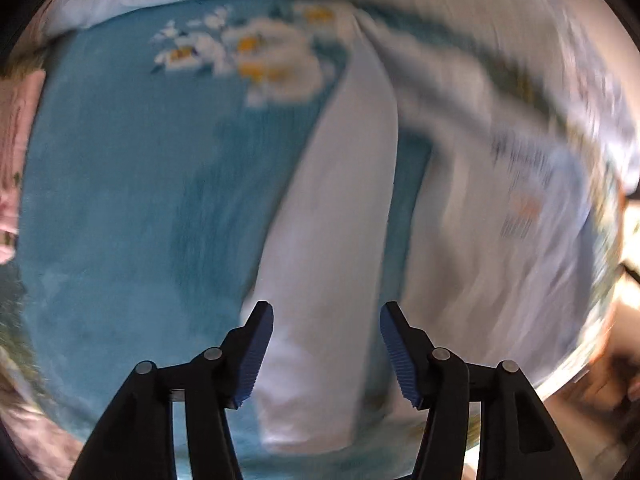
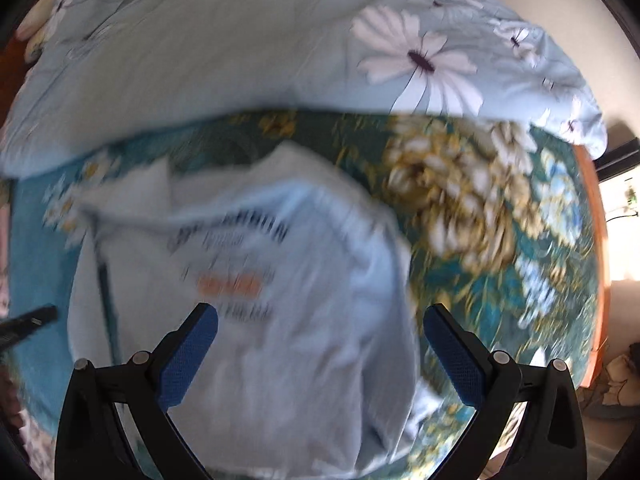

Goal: Fold clothes

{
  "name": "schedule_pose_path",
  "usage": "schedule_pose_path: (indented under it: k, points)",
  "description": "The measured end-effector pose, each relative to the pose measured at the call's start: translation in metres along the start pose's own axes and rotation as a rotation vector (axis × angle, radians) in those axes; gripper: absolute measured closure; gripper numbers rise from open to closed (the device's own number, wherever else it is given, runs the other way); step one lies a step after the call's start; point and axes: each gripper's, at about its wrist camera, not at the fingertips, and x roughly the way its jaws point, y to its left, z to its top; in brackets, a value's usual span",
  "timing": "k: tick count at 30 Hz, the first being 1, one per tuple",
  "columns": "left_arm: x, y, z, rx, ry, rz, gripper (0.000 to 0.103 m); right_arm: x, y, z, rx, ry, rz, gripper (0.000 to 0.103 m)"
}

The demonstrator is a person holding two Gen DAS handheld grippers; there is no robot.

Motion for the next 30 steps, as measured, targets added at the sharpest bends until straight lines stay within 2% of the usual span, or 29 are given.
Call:
schedule_pose_path:
  k: [2, 7, 11, 15, 18, 21, 23, 26, 28, 30]
  points:
    - [0.013, -0.009, -0.023, 0.101, 0.015, 0.071, 0.043, -0.004, 0.006, -0.023, -0.009, 0.020, 0.017, 0.000]
    - [0.037, -0.026, -0.056, 0.238, 0.044, 0.114, 0.043, -0.019, 0.020, -0.074, -0.032, 0.064, 0.038, 0.000]
    - [0.045, -0.041, -0.064, 0.316, 0.038, 0.118, 0.044, -0.031, 0.025, -0.101, -0.044, 0.080, 0.047, 0.000]
    - [0.057, -0.049, -0.067, 0.370, 0.042, 0.177, 0.045, -0.044, 0.028, -0.118, -0.045, 0.074, 0.040, 0.000]
    - [0.056, -0.049, -0.069, 0.387, 0.028, 0.208, 0.051, -0.052, 0.027, -0.121, -0.038, 0.059, 0.031, 0.000]
    - [0.053, -0.039, -0.070, 0.386, 0.003, 0.222, 0.070, -0.059, 0.027, -0.124, -0.034, 0.042, 0.026, 0.000]
    - [0.051, -0.030, -0.067, 0.371, -0.004, 0.216, 0.089, -0.063, 0.030, -0.125, -0.037, 0.032, 0.025, 0.000]
    - [0.045, -0.009, -0.060, 0.310, 0.007, 0.143, 0.097, -0.068, 0.034, -0.125, -0.044, 0.019, 0.021, 0.000]
    - [0.039, 0.003, -0.055, 0.267, 0.005, 0.108, 0.097, -0.069, 0.038, -0.126, -0.052, 0.012, 0.011, 0.000]
    - [0.021, 0.020, -0.050, 0.212, -0.051, 0.085, 0.097, -0.070, 0.041, -0.126, -0.060, 0.011, -0.006, 0.000]
